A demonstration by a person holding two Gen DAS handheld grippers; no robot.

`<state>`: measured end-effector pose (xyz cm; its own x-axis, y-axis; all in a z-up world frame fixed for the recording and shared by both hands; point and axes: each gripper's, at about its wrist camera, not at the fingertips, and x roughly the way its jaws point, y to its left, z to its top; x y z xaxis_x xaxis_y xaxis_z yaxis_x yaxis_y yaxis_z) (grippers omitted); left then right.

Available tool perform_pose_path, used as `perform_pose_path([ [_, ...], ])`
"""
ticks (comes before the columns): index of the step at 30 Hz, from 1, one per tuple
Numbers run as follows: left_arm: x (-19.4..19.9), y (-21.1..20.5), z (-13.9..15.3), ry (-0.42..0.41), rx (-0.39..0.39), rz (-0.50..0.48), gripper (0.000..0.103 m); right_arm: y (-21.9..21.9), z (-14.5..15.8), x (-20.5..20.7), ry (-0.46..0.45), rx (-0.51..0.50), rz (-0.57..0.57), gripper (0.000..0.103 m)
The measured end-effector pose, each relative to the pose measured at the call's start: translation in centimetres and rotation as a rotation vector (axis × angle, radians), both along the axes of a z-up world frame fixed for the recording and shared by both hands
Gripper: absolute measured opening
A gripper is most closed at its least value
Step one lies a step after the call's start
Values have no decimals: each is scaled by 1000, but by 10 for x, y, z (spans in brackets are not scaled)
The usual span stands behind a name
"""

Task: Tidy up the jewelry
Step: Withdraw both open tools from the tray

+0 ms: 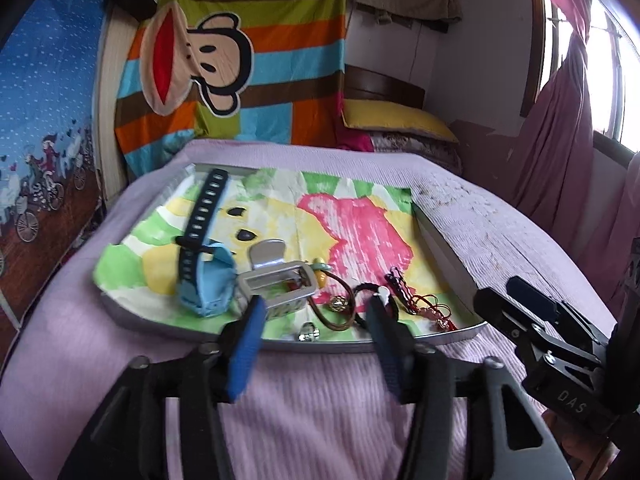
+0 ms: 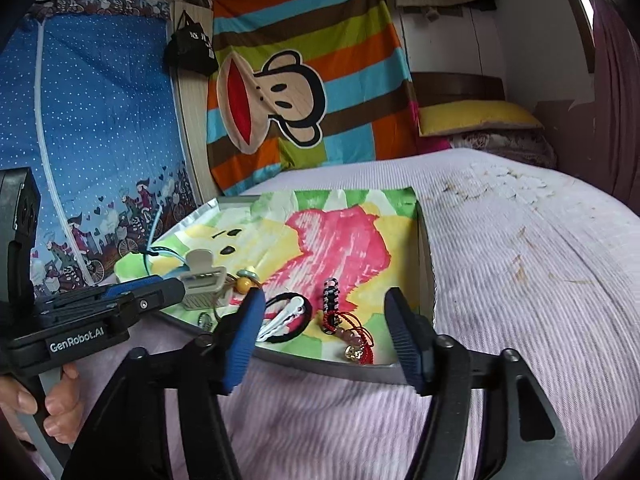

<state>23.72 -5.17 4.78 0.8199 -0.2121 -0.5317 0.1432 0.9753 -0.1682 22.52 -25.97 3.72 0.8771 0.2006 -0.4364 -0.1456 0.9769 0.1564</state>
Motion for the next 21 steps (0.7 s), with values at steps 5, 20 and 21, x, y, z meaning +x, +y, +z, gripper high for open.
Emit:
perform_pose_path([
  [5, -16, 14, 4, -30, 7, 33, 67, 1, 6, -15, -19, 5, -9, 72],
  [20, -72, 50, 6, -122, -12, 115, 103, 14, 17, -62, -75, 22, 12, 101],
  [21, -77, 50, 6, -127, -5, 117, 103, 15, 18, -66, -80, 25, 14, 101],
])
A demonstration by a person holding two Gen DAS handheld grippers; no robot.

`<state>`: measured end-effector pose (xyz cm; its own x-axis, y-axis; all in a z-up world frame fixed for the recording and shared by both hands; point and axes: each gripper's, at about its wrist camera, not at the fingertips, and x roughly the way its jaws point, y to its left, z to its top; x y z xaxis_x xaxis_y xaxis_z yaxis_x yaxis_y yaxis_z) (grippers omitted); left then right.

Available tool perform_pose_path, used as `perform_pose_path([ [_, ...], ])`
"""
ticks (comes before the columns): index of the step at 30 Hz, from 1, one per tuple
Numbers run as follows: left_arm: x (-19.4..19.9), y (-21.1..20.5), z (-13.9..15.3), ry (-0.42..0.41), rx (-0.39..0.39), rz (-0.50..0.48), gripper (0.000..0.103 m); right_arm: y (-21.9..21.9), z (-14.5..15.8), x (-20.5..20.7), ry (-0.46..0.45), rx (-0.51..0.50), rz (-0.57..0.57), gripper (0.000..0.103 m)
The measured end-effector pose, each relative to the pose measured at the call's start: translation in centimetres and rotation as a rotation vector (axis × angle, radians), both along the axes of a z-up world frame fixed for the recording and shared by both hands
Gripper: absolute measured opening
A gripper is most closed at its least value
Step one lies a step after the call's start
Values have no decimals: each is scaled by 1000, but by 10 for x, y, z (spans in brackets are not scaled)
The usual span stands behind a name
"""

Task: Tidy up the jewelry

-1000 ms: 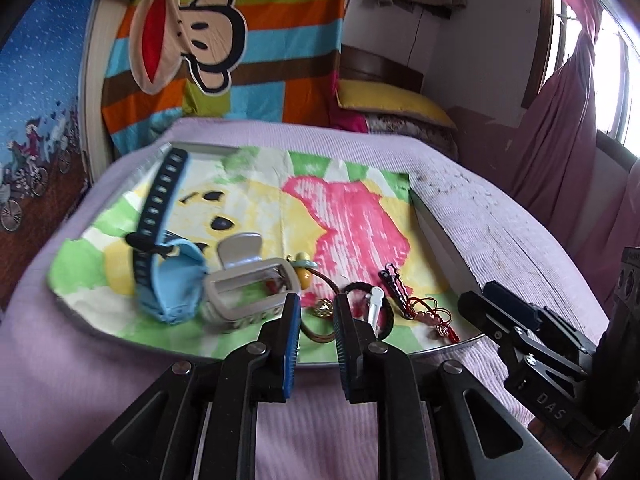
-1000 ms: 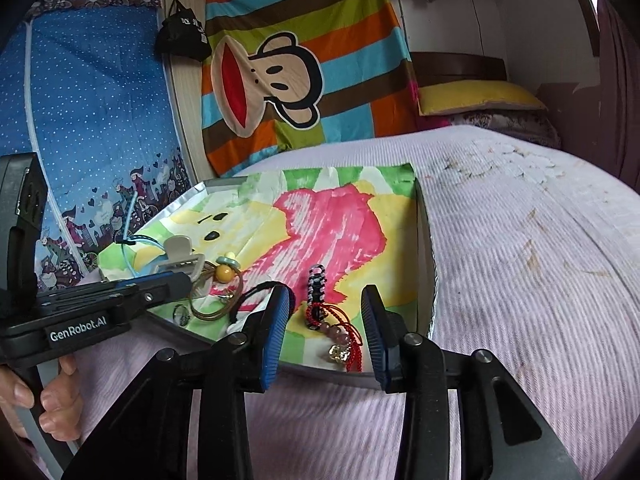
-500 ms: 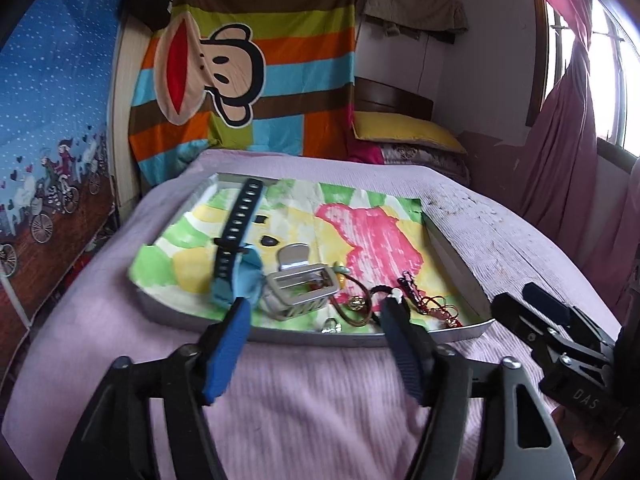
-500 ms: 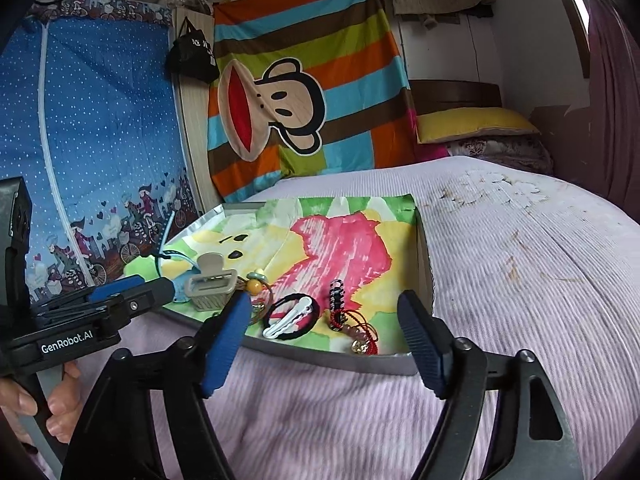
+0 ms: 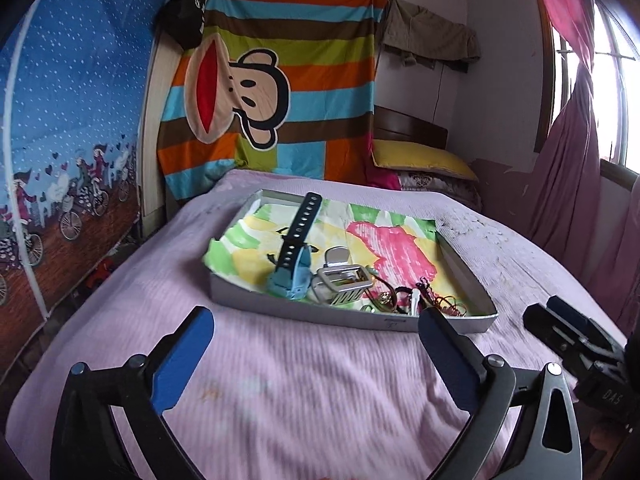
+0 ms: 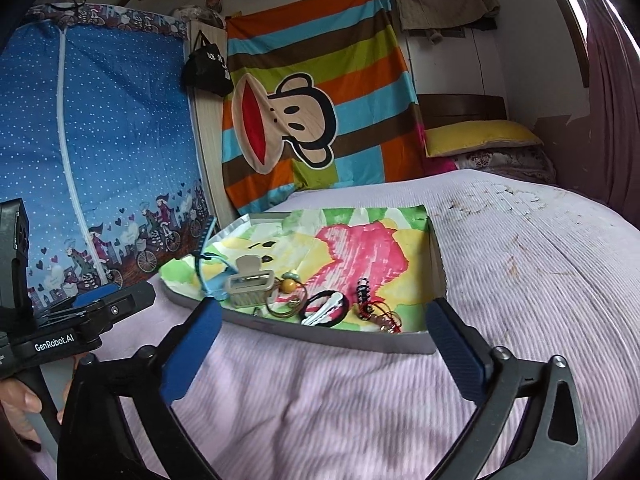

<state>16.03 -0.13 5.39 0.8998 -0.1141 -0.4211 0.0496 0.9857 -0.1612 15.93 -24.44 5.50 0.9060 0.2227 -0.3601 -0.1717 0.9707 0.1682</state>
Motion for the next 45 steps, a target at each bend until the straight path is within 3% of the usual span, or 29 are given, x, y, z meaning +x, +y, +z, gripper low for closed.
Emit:
perform_pose_path([
  [28, -120, 14, -5, -119, 116, 24, 103, 24, 3, -125, -93, -17, -17, 102],
  [45, -140, 23, -29, -129, 121, 32, 103, 28, -23, -156, -87, -45, -57, 102],
])
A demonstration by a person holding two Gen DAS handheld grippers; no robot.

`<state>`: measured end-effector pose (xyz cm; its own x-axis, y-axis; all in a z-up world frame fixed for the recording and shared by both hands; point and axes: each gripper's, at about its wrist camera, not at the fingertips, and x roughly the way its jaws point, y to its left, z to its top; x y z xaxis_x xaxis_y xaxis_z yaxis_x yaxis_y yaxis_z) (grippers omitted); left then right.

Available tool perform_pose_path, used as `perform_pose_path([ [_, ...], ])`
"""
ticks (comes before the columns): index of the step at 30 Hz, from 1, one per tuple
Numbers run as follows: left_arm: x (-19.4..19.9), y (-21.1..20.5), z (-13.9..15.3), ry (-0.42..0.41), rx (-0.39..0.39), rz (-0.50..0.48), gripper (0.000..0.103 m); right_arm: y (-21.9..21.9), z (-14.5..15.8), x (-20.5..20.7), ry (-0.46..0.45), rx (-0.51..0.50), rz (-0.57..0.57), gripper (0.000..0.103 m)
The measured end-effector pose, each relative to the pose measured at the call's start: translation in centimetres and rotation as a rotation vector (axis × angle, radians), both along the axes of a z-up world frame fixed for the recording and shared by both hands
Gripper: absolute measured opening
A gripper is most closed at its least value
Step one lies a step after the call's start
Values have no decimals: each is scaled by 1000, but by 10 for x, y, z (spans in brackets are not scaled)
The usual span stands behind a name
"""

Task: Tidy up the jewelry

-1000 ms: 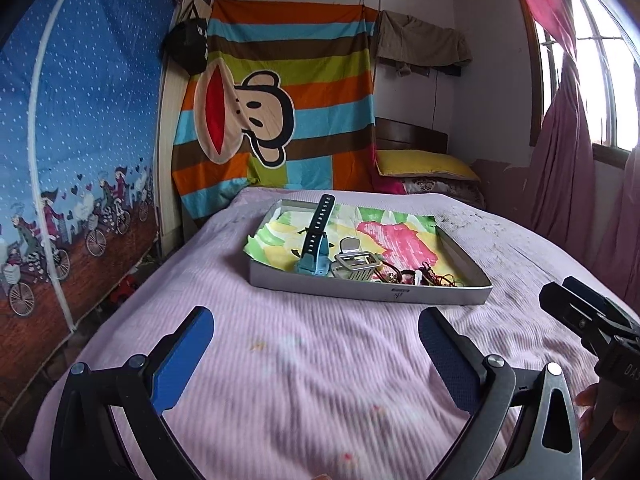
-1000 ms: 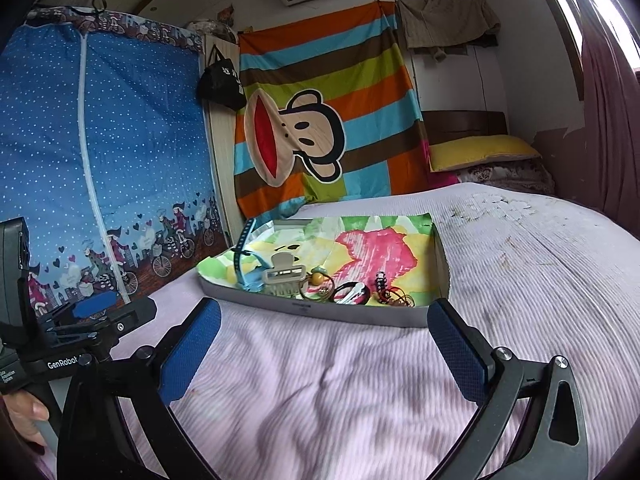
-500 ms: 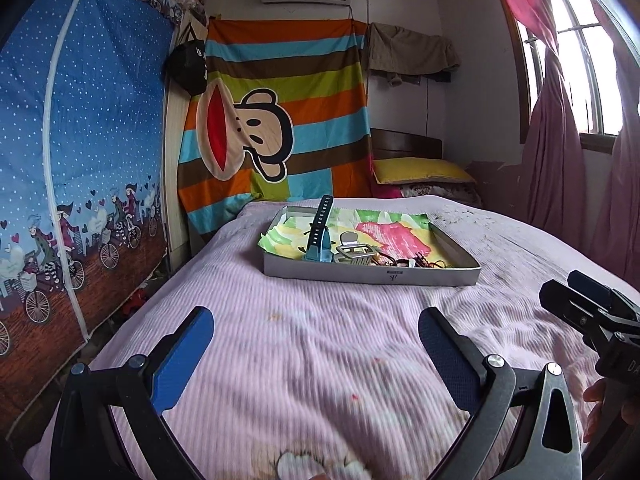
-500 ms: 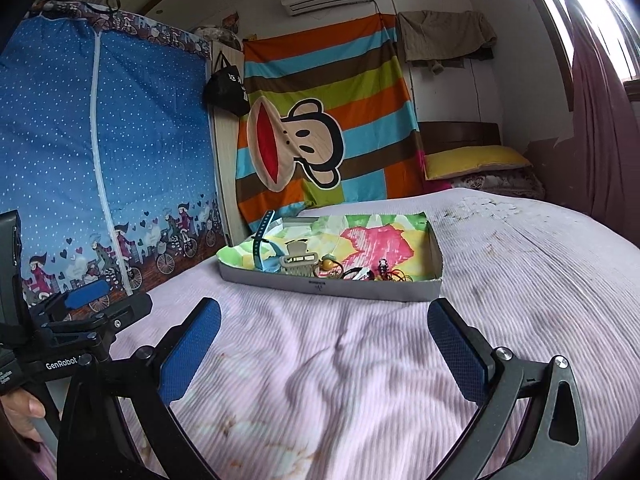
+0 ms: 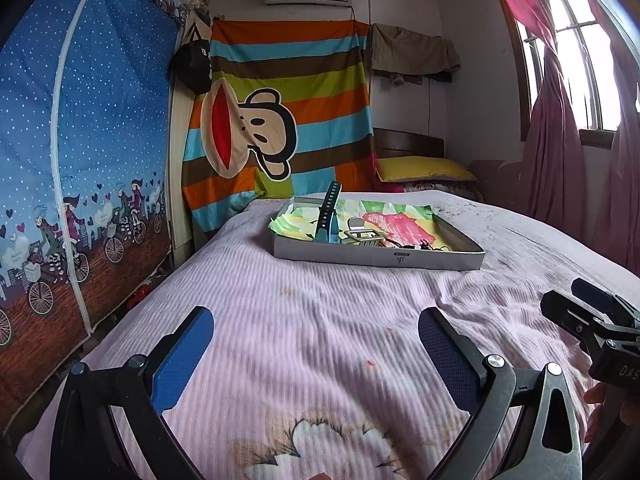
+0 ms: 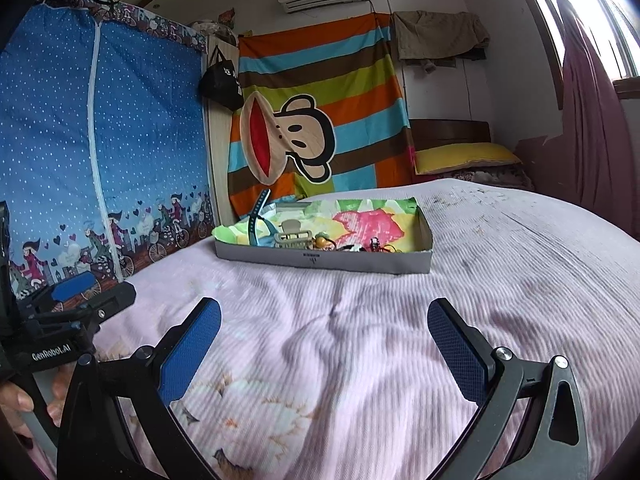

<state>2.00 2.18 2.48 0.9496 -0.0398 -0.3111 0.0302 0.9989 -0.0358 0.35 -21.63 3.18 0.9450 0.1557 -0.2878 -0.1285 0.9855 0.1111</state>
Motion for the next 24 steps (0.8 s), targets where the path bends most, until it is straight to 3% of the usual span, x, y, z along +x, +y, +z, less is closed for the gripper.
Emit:
perform_pose_path([
  [24, -2, -1, -10, 11, 8, -6, 103, -2, -11, 5, 25, 8, -12, 102],
])
